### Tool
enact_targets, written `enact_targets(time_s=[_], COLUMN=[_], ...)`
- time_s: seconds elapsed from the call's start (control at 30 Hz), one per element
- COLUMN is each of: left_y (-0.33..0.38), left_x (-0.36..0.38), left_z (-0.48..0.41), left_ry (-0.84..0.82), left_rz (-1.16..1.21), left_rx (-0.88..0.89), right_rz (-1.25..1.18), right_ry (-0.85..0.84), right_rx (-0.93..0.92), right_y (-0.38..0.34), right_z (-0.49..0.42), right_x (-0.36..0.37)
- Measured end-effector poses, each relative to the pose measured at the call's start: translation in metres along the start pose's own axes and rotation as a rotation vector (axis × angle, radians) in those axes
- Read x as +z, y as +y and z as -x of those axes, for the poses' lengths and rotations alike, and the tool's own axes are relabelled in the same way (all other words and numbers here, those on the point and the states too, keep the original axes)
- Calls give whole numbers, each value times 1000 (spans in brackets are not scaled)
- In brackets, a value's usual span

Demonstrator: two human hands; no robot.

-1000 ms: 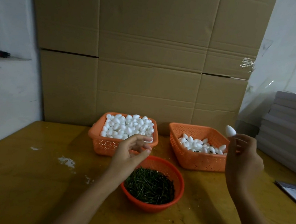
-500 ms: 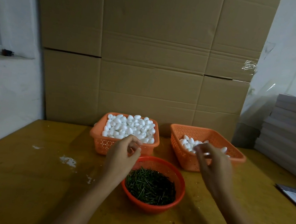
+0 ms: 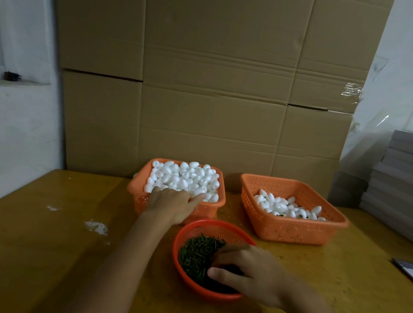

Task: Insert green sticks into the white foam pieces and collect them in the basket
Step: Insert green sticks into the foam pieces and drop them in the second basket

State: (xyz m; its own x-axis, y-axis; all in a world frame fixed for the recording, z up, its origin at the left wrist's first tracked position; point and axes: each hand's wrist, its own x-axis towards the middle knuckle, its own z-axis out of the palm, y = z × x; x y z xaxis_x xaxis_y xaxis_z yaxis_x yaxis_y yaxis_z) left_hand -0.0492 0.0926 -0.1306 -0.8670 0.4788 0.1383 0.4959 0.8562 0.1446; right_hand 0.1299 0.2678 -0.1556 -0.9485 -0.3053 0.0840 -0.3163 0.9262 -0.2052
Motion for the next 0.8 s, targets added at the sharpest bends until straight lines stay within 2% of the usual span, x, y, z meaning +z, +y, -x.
enact_targets(time_s=[0.07,0.17,0.3,0.5,0.67,0.8], left_y=[3,3,-1,-7,-16,-19], left_x=[-6,-6,6,5,0,-3], left_z=[-11,-17,-14,-8,-2,4], left_ry=[-89,-80,135,533,679,711], left_rz=[32,74,193,632,691,727], left_rx=[-54,-87,-60,-111,-187,-186], right_rz=[-5,-10,-29,-45,-71,-87], right_ry=[4,-5,-21,3,29,54], right_rx=[8,15,13,9,-29,-32], right_y=[0,0,-2,-2,0,0], right_z=[0,0,0,-1,0,-1], right_x=[0,-1,-3,-5,-5,-3])
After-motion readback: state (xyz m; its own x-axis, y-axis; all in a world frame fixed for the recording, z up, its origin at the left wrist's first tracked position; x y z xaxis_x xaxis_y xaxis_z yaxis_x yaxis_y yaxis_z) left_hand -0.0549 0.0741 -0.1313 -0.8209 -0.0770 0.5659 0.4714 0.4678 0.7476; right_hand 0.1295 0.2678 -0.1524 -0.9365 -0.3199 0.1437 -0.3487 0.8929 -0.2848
